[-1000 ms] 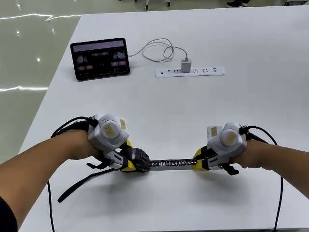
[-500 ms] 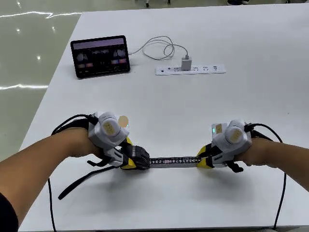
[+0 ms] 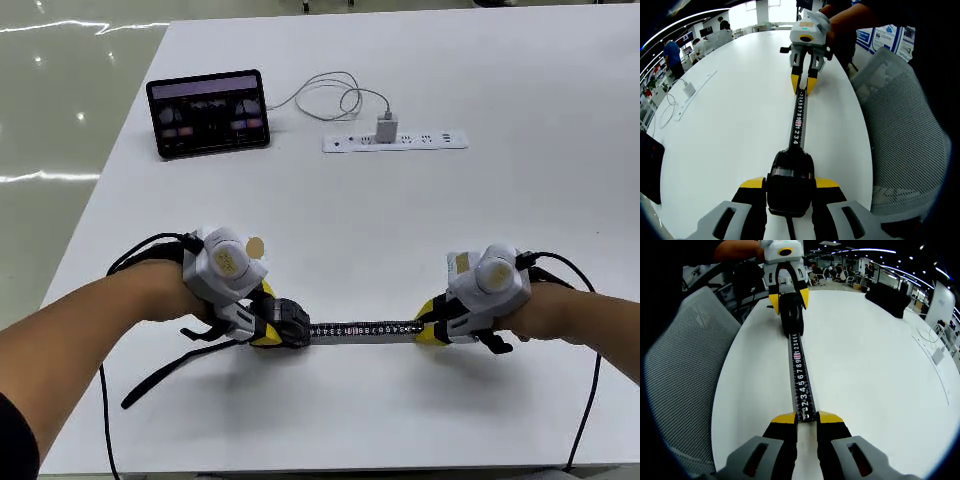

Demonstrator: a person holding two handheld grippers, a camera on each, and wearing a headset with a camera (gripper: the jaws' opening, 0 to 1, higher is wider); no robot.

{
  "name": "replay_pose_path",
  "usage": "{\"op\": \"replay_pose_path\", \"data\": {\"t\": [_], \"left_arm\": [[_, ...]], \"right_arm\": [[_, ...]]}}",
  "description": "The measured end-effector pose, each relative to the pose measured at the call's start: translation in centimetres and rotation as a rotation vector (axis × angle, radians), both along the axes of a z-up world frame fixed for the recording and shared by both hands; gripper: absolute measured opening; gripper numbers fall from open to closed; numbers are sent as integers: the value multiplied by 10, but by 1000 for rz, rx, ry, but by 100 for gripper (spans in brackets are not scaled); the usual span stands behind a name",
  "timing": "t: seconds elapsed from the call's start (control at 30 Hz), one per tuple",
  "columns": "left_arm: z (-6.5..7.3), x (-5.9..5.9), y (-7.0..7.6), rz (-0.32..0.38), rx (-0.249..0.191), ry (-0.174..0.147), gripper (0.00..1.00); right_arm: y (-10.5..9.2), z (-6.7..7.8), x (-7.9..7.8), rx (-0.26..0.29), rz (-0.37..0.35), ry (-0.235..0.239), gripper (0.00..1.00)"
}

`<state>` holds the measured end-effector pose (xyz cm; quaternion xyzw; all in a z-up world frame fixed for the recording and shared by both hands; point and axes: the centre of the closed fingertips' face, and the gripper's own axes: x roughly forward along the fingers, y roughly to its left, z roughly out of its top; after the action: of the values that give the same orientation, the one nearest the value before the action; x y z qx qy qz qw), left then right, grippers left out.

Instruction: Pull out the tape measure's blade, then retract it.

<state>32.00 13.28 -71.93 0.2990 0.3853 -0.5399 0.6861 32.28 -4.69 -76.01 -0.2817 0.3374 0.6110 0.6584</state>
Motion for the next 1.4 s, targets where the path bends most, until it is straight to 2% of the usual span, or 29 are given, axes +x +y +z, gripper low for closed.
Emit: {"op": "replay_pose_path", "data": {"t": [0.8, 1.4], "left_arm": [[0, 0, 0, 5, -3, -1, 30], [0, -1, 1, 8, -3, -1, 30]], "right_arm": [[-23, -1, 1, -14, -26, 3, 9], [-34, 4, -3, -27, -35, 4, 9]]}}
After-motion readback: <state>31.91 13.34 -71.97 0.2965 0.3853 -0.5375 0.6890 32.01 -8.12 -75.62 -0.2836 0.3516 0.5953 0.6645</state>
